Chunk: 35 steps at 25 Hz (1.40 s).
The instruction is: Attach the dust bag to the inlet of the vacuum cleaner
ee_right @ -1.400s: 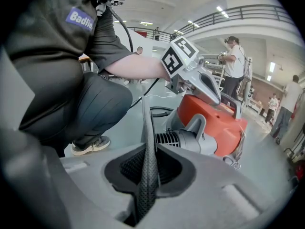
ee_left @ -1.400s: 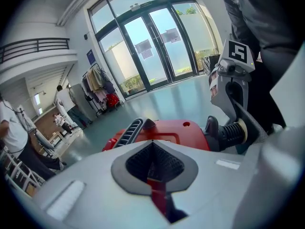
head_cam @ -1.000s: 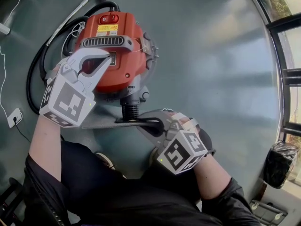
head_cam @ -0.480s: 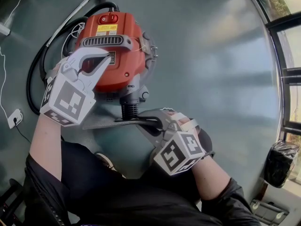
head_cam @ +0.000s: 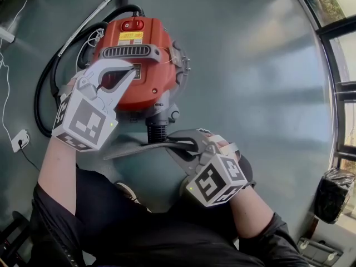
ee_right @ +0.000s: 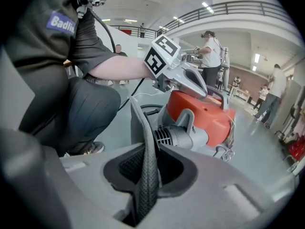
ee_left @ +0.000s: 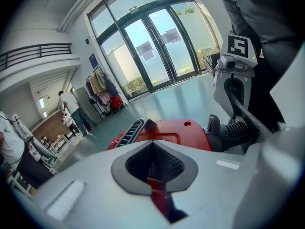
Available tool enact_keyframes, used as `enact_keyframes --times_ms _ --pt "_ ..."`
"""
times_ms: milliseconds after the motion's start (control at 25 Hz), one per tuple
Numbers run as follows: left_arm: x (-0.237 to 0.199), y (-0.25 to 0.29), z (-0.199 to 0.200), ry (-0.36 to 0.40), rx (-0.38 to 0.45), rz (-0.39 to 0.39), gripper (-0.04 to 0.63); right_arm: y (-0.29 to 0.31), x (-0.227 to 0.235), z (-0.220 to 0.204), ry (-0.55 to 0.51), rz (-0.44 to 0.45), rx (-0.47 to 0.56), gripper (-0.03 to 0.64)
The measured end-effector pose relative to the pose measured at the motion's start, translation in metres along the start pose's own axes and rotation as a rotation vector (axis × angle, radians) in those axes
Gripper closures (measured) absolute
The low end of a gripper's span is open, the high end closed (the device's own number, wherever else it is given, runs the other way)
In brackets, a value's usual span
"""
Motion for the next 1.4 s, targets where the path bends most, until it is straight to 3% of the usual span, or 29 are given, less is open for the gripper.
enact_keyframes --times_ms 360,560,800,1120,1400 --pt "0.000 0.000 -0.001 0.005 0.010 0.000 0.580 0.003 0.009 -0.013 0.158 0.025 0.018 0.569" --pt "0.000 -0.001 -0.001 0.008 0.015 0.004 0.580 0.002 0.010 -0.012 0.158 0.022 0.005 0.568" --pt "0.000 -0.002 -0.001 0.013 0.017 0.017 0.581 0.006 0.006 0.006 0.070 -0.013 -0.021 0.561" --pt "0.000 -0.003 0.001 0.011 0.035 0.015 0.581 0.001 0.014 -0.013 0.260 0.023 0.043 0.552" --pt "0.001 -0.002 0.000 0.015 0.032 0.015 0.581 0.003 0.014 -0.003 0.228 -0.032 0.005 0.543"
Point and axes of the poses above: the fingertips, and each gripper's own axes: y forward along the fingers, x to its right, z out of its top, the point moved 7 cm from there along -y, backward along the fingers, and after that the axes turned 2 degrees about y, right-handed, at the moved point
